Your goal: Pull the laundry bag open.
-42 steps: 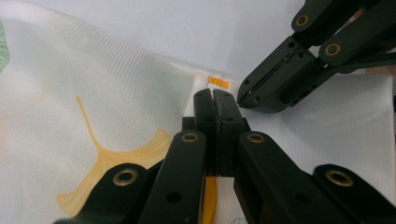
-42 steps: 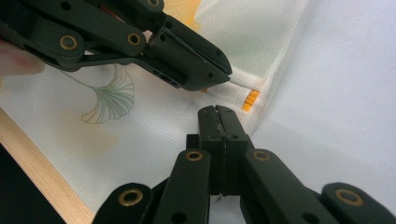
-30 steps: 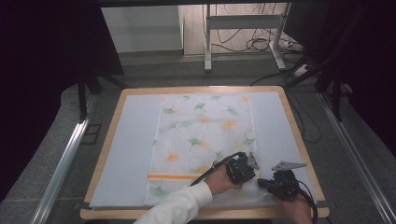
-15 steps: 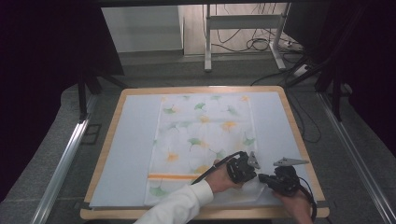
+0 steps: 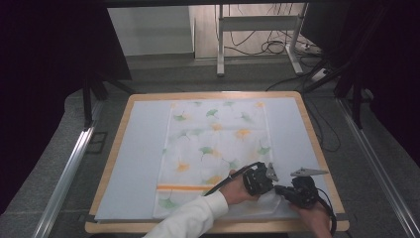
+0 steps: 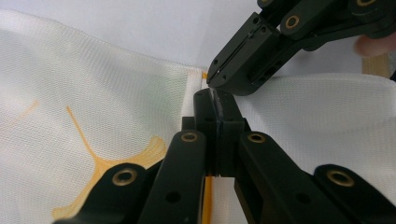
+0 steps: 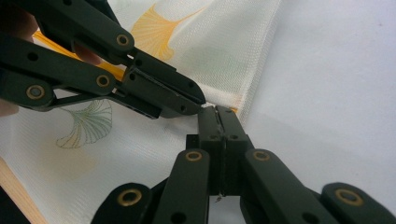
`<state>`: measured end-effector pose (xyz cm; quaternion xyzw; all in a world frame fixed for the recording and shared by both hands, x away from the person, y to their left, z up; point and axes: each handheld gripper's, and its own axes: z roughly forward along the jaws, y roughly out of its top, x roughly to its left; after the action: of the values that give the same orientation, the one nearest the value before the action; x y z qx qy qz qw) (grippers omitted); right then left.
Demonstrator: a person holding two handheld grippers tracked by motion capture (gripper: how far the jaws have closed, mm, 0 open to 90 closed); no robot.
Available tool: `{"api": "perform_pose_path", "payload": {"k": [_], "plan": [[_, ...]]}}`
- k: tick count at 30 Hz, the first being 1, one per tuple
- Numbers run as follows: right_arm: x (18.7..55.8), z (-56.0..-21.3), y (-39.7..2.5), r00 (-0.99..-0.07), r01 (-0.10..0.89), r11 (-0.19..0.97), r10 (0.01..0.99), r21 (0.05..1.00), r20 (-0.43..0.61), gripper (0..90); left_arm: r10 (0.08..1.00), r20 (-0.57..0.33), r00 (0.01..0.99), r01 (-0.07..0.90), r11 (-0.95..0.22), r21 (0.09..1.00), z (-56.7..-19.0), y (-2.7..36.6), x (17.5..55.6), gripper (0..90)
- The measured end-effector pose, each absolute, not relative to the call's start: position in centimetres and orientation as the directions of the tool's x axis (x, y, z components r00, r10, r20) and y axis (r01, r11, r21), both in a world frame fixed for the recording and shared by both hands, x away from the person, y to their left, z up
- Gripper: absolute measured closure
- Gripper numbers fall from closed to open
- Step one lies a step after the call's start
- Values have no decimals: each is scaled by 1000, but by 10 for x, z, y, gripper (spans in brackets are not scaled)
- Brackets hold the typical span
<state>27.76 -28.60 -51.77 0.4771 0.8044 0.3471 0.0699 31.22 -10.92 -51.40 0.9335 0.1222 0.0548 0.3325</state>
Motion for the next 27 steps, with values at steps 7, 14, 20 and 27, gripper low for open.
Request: {"api": "perform_pose_path", "payload": {"k": [7,14,20,27], "plan": [[277,-518,-285,-535,716,306,818,628,211,896,285,44,957,195,-753,628,-512,-108,309,900],[277,-518,-285,-535,717,307,818,627,211,897,286,52,957,197,-768,609,-510,-106,308,900],[277,-518,-285,-539,714,311,816,627,209,897,291,47,955,203,-765,610,-511,-99,308,900],[277,-518,-285,-542,713,315,814,627,208,897,301,34,953,219,-762,609,-510,-88,309,900]]}}
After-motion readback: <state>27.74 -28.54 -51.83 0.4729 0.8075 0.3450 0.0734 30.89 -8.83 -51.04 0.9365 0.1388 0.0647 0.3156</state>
